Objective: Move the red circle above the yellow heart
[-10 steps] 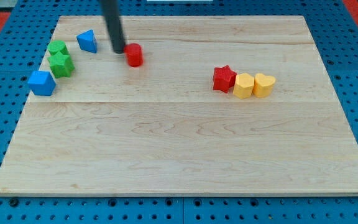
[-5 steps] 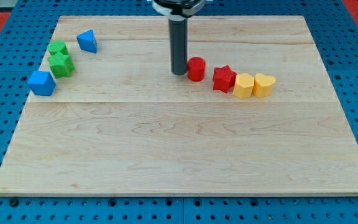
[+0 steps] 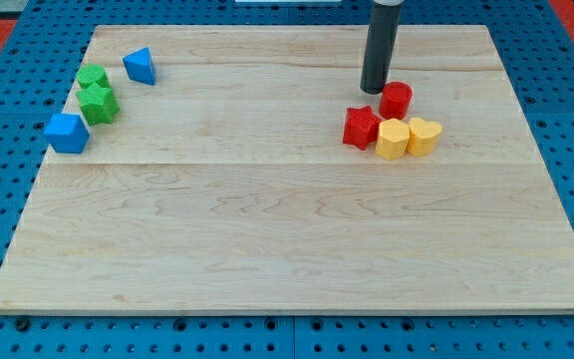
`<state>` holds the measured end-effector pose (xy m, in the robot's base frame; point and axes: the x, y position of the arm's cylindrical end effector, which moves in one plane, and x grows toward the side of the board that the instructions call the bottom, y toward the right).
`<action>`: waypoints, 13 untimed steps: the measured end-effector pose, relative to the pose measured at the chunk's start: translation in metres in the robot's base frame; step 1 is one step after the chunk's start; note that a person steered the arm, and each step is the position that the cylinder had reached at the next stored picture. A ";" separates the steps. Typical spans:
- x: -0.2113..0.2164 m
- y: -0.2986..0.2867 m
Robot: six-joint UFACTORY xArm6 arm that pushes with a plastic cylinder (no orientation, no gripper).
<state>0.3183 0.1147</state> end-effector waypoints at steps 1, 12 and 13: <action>0.004 0.018; 0.086 -0.132; 0.124 -0.157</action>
